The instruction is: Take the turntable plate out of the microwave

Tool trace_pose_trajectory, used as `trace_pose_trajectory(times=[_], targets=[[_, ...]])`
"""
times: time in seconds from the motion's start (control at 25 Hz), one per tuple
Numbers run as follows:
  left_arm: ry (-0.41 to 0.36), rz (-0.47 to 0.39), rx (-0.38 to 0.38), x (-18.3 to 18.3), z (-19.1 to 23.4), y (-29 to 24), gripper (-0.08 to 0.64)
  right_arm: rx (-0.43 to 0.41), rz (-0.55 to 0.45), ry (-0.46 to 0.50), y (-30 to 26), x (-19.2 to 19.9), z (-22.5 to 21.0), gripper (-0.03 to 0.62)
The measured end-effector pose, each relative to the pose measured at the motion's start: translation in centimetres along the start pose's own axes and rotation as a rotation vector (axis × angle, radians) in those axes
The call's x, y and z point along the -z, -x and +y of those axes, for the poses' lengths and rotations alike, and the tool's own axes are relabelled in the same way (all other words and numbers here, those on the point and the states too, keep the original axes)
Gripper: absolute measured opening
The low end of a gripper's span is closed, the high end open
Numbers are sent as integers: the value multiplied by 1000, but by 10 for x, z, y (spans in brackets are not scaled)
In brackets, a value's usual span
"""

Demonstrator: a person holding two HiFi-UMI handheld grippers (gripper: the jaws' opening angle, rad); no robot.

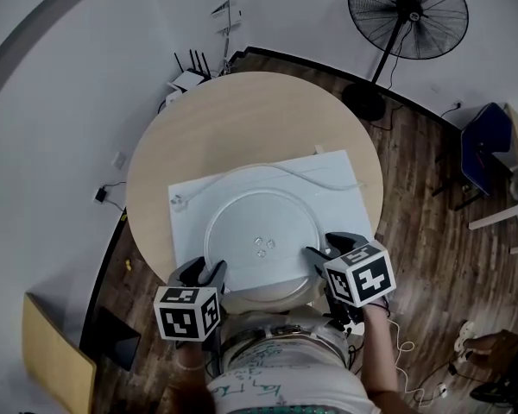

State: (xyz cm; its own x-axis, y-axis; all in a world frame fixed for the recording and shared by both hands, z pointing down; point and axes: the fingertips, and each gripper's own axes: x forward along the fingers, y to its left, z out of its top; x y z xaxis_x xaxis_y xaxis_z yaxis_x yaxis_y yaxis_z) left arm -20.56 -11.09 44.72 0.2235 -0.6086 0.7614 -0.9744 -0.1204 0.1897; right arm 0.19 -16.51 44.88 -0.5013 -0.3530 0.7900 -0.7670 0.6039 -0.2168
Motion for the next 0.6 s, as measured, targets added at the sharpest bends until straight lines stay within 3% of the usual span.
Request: trace_pose_trajectory(times=[0.16,0.32,0.44,0.6], targets=[[-8,-39,-2,-4,0,-1,186,21,-37,-7,1,0,-4,211],[40,-118,-6,-12,3,2,166,46,-98,68,3,-1,-5,239],[69,-203,1,-19,5,11,166,42,-146,95,5,-1,-3,241],[71,-249,6,-18,3,23,164,21,-179,105,10,1,0,240]])
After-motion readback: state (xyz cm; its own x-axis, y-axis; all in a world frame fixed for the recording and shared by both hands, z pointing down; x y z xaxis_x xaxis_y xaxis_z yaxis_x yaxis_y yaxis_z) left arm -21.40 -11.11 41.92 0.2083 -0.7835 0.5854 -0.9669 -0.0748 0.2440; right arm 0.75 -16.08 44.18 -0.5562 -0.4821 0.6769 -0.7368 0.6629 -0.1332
